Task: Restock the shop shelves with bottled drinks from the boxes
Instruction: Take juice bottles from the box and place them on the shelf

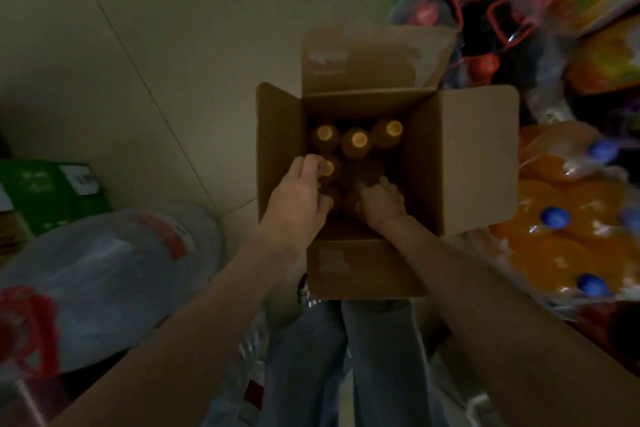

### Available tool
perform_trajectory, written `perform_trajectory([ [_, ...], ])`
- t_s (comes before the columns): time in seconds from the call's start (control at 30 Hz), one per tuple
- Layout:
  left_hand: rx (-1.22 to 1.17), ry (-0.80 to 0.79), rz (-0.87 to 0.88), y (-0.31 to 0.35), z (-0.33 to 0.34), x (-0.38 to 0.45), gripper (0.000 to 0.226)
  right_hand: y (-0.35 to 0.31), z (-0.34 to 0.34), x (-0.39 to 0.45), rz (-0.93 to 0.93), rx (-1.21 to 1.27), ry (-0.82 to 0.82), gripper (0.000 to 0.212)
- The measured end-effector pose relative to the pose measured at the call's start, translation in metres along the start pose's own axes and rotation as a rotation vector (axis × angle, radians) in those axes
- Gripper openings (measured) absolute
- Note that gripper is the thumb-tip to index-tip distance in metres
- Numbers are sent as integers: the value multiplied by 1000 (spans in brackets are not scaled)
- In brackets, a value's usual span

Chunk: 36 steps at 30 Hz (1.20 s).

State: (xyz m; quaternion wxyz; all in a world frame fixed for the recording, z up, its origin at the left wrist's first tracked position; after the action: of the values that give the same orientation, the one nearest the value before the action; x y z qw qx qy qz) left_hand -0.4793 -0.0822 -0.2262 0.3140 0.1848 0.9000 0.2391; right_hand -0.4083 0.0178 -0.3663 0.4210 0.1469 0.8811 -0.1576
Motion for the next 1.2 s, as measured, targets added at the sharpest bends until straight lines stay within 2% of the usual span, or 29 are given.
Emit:
perform_trajectory([
  [0.07,-10,-39,-32,3,4,1,49,-5,-22,-16,-59,133,67,45],
  [0.17,-52,-203,-78,14,13,1,71,-14,-87,-60,-252,273,143,24],
  [0.27,-176,-330,-59,40,17,-3,90,-11,-168,-118,-369,366,205,26],
  [0.33,-277,-279,-25,59,6,-3,86,-1,-210,-146,-407,554,267,24],
  [0.4,-374,-160,-22,70,-13,-2,79,13,-232,-154,-421,852,290,18],
  [0.47,-401,-33,-76,67,-29,-2,76,26,-223,-141,-356,1144,218,23],
  [0.5,-420,31,-129,61,-35,-3,75,32,-206,-127,-283,1162,194,28],
  [0.53,-468,95,-189,52,-40,-5,75,36,-187,-111,-217,1028,198,29],
  [0.6,-571,210,-264,36,-48,-7,73,29,-139,-78,-160,449,151,25],
  [0.67,-521,276,-251,28,-53,-6,72,15,-78,-50,-148,-123,-14,27],
  [0.7,-485,289,-228,25,-54,-4,72,12,-53,-37,-135,-316,-85,30],
  [0.77,-451,280,-176,20,-51,2,71,12,-25,-18,-79,-512,-119,34],
  [0.9,-420,252,-117,12,-40,11,71,16,1,7,-37,-644,-150,46],
  [1.0,-388,212,-133,8,-37,11,73,16,-4,5,-34,-602,-111,38],
  [1.1,-317,132,-129,23,-48,5,75,19,-39,-29,-97,-439,24,50],
  [1.2,-236,113,-103,67,-86,-10,74,28,-105,-97,-171,-178,84,60],
])
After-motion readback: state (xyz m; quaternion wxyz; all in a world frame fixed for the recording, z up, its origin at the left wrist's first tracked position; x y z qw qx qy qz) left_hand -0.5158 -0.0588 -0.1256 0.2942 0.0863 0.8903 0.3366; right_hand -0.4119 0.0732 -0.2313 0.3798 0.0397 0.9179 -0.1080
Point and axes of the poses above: each hand's wrist, its own x-axis towards the middle knuckle, its own z-axis out of the palm, y = z × x, the point moved 9 cm from there along x, towards the middle knuckle, and after that the axes turned 1 degree about -z, right-handed, at the moved point
